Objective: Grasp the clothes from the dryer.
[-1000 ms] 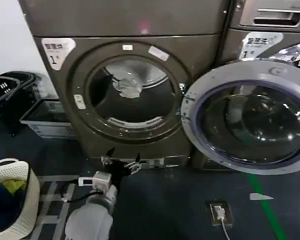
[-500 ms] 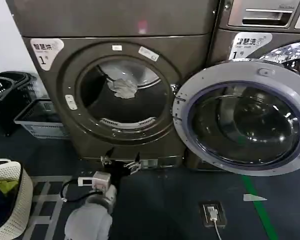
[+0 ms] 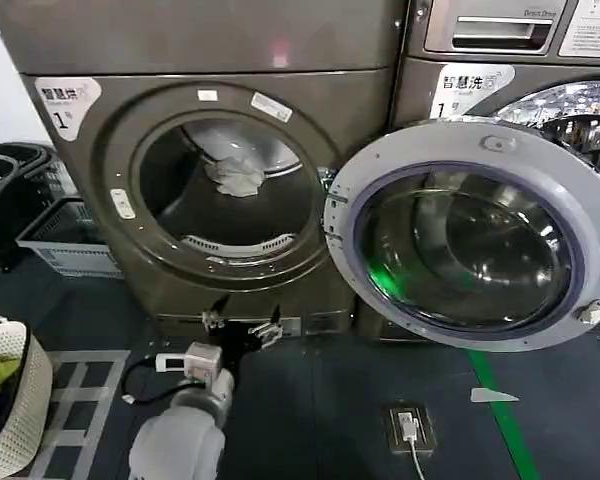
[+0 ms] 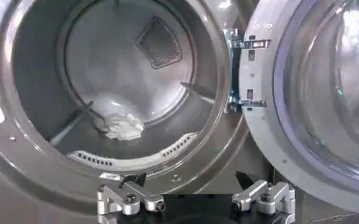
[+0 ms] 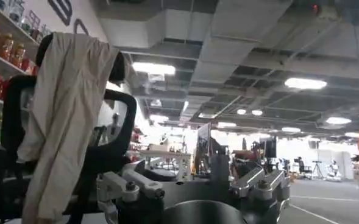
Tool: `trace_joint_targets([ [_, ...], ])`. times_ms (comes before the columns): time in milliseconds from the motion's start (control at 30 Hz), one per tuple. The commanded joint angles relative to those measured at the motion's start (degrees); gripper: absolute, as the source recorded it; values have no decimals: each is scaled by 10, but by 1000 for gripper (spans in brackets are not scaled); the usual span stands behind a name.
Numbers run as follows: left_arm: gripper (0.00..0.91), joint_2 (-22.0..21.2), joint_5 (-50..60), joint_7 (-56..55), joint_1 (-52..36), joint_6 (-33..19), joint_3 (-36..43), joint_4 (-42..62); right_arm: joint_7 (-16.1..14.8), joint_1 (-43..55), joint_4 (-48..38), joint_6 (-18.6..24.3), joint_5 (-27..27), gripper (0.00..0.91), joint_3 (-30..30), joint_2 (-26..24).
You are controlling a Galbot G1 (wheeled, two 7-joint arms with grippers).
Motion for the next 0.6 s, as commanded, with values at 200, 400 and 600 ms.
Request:
trace_joint_targets([
  [200,907,-1,0,0,0,28,-2,2,0,4,-1,0,-1,907,-4,-1],
  [400,907,-2,0,0,-4,28,-2,4,0,3,-2,0,-1,907,-4,-2],
  [600,907,-1,-1,0,-4,28,-3,6,-1,3,-1,0,-1,907,-4,-1],
])
